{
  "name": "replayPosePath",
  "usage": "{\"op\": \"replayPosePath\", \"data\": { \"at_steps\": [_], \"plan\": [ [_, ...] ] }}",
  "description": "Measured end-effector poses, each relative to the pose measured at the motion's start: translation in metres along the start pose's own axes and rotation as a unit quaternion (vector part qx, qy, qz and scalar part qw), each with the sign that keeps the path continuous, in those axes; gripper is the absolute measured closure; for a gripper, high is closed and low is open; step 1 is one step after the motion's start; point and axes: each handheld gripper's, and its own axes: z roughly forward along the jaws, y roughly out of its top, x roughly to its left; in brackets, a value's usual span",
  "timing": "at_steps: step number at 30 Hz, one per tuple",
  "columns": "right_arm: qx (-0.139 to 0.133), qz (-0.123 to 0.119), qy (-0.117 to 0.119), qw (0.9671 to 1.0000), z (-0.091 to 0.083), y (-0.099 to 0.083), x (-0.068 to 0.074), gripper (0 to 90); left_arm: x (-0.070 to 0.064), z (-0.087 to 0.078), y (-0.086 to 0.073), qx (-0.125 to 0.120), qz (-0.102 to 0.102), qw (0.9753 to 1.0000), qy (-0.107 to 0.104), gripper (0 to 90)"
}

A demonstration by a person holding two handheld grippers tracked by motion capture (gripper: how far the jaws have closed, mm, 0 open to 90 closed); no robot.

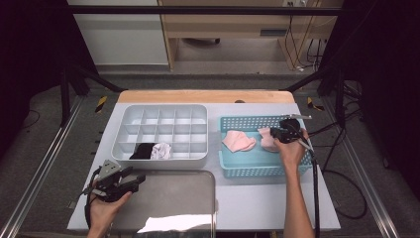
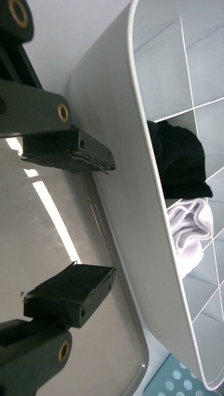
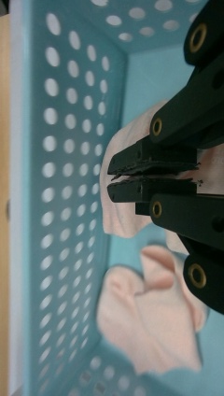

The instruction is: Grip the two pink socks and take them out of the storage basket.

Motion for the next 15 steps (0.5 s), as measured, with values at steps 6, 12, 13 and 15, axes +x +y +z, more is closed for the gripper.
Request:
{"op": "replayPosePath", "data": {
  "at_steps": [6,12,13,15],
  "plan": [
    [-0.048,-0.004,0.031,0.9983,-0.019,0.007,0.006,86.1,-0.001,0.0,0.0,-0.002,0.0,1.0,-0.001,40.5],
    [-0.07,-0.016,0.05,0.9962,-0.039,0.014,0.015,86.0,-0.001,-0.001,0.0,-0.003,0.0,1.0,-0.002,40.6],
    [-0.073,-0.017,0.053,0.9958,-0.043,0.014,0.016,86.1,-0.001,-0.002,0.001,-0.003,0.0,1.0,-0.002,40.6],
    [-0.084,-0.023,0.061,0.9943,-0.052,0.015,0.02,86.0,-0.001,-0.001,0.001,-0.003,0.001,1.0,-0.003,40.6]
  ]
}}
